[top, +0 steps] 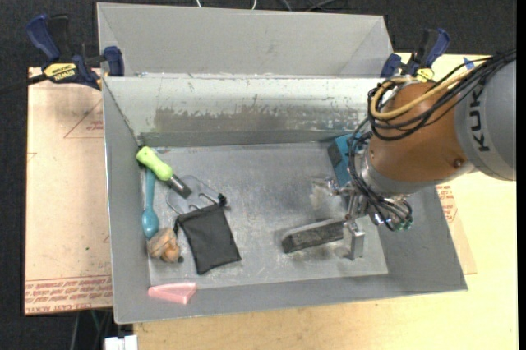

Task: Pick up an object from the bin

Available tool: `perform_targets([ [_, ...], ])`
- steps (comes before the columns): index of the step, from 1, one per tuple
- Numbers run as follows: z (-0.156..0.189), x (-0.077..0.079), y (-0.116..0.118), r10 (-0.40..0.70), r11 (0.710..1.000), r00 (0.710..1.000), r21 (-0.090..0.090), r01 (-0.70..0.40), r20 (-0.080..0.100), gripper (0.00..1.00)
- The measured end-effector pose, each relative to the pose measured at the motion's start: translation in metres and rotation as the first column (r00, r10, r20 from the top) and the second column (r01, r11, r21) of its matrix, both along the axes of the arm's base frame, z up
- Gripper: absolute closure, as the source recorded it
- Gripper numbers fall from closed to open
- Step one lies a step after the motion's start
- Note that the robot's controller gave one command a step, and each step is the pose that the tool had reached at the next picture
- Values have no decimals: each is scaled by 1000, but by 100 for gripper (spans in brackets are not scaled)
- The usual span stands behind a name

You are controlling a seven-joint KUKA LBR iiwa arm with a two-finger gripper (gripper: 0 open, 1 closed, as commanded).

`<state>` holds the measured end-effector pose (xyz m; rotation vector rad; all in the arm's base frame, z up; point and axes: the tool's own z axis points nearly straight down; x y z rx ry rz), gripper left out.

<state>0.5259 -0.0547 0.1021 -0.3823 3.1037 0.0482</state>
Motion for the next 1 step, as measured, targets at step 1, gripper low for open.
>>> perform_targets([
  [1,-15,-2,3,-246,969,969,-1,246,-14,0],
])
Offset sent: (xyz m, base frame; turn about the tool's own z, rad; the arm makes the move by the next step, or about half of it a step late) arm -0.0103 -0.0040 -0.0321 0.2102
